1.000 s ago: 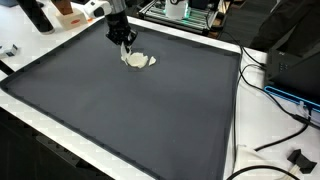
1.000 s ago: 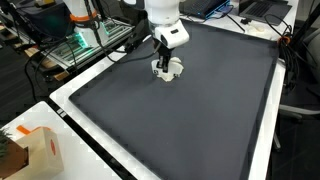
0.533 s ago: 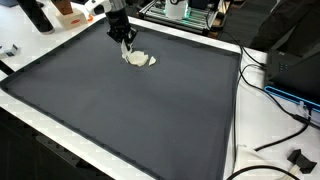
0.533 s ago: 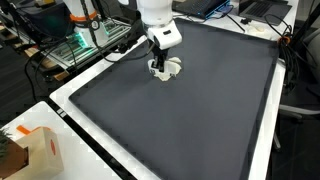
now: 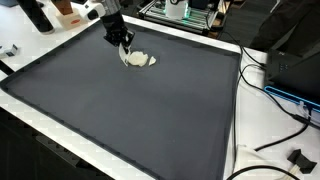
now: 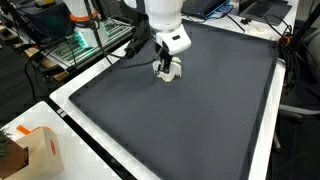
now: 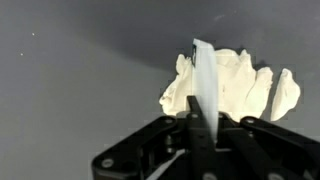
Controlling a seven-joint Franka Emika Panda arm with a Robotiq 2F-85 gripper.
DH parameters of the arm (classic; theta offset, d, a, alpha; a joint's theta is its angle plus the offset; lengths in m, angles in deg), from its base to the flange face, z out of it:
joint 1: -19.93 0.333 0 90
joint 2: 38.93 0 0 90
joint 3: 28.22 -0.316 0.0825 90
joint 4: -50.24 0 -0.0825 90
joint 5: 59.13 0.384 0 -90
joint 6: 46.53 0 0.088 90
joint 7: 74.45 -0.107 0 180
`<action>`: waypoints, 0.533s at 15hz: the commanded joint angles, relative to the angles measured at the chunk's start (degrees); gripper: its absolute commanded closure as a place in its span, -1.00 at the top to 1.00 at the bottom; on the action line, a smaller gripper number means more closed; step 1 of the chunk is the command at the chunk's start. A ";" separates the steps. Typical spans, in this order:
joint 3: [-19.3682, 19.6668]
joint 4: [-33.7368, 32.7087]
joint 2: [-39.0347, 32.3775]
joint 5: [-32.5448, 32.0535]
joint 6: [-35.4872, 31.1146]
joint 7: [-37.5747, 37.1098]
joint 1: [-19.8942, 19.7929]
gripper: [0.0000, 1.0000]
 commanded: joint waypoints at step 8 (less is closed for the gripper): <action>-1.46 -13.78 -13.71 -1.47 3.25 -0.47 1.49 -0.98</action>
